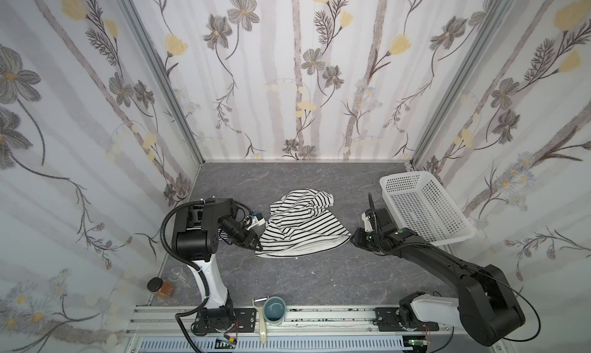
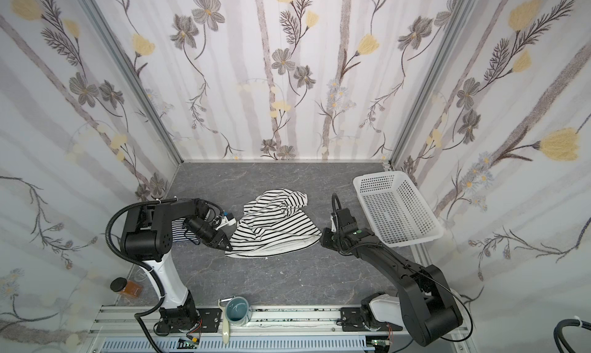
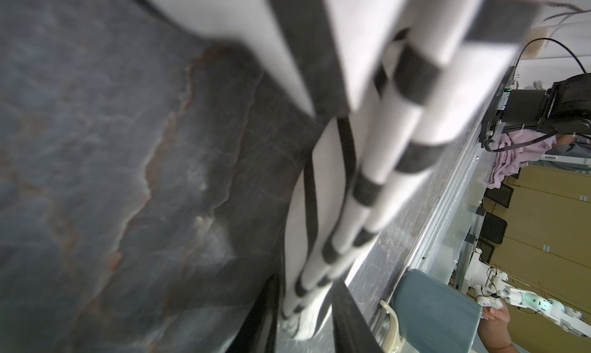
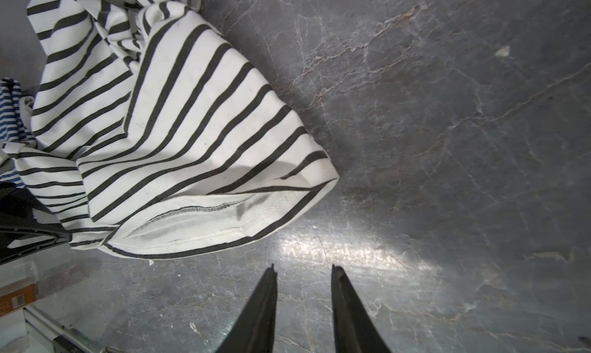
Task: Fold and stack the tank tops
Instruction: 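Grasp the top's hem edge with the right gripper while the left holds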
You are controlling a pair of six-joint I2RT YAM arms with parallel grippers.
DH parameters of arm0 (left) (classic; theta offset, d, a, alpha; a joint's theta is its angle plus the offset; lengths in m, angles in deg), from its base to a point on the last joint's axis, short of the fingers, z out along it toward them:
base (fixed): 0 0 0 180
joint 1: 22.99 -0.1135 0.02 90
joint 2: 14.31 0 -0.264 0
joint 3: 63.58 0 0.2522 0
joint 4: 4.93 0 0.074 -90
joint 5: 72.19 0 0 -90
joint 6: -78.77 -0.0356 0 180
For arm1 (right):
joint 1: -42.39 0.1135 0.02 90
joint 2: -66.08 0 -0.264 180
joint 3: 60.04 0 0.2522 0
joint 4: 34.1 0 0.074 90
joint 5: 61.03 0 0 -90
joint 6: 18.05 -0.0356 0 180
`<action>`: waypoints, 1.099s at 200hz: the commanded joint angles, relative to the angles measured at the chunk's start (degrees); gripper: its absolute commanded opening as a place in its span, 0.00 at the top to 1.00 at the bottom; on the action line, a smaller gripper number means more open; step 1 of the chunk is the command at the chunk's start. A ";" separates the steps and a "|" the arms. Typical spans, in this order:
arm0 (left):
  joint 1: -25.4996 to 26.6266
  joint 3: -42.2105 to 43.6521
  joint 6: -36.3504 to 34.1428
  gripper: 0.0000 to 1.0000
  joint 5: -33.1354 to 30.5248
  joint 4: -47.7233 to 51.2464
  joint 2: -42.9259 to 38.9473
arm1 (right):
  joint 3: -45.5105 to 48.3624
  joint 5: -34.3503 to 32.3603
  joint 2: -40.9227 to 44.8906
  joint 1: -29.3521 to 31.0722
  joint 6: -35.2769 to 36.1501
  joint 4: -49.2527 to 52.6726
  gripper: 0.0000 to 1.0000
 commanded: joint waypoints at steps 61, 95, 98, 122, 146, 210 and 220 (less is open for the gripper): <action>-0.04 2.91 -1.88 0.79 -2.07 -1.20 -0.56 | 5.61 8.10 -0.21 -5.74 -4.87 -12.19 0.64; -1.40 1.25 -1.14 1.00 0.17 -1.20 -0.10 | 10.76 13.85 -1.21 -7.87 -12.67 -23.50 0.64; -1.46 1.24 -1.11 1.00 0.29 -1.16 -0.05 | 11.43 14.62 -1.21 -8.08 -13.67 -24.78 0.64; -1.66 1.58 -1.19 1.00 0.59 -1.20 0.40 | 16.79 18.88 -1.25 -9.22 -22.51 -37.79 0.63; -1.70 1.82 -1.23 1.00 1.32 -1.20 0.71 | 18.89 20.60 -1.65 -9.18 -27.90 -45.91 0.63; -2.75 1.15 -0.72 1.00 1.80 -1.20 1.36 | 11.44 9.91 -1.00 -9.88 -16.33 -24.57 0.65; -2.92 0.81 -0.41 1.00 1.87 -1.20 1.57 | 10.52 8.49 -1.28 -9.81 -14.27 -21.79 0.67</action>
